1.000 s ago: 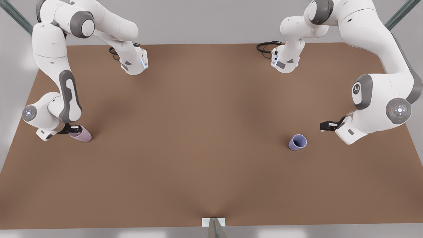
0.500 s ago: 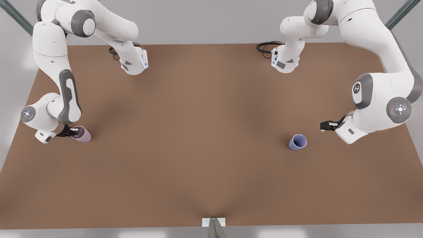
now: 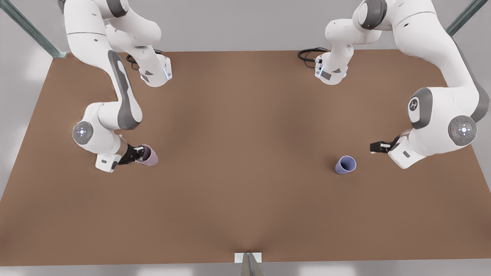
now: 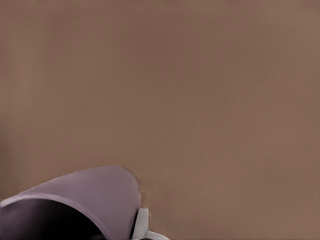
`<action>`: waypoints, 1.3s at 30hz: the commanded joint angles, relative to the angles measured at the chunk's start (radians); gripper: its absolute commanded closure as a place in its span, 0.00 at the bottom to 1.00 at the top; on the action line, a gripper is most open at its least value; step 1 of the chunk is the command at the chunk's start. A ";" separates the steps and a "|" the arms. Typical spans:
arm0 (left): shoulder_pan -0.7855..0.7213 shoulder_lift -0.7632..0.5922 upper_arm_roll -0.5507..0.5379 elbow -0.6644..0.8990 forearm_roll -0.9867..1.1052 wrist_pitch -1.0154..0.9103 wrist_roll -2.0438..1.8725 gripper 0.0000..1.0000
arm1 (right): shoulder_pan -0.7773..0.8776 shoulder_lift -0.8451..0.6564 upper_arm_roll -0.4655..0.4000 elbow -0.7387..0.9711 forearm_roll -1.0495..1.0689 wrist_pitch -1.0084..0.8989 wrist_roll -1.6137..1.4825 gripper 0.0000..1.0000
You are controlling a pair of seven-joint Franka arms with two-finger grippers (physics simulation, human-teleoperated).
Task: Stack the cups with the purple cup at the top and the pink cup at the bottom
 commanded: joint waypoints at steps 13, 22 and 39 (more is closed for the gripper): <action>-0.002 -0.058 0.048 -0.472 -0.069 0.573 0.085 0.00 | 0.627 0.721 -0.025 0.939 -0.010 -0.067 1.555 0.79; -0.002 -0.031 0.041 -0.695 -0.069 0.905 0.089 0.00 | 0.666 0.744 -0.061 0.931 -0.010 -0.056 1.582 0.79; -0.011 0.075 0.034 -0.700 -0.071 0.926 0.089 0.63 | 0.750 0.754 -0.080 0.879 -0.004 0.041 1.662 0.57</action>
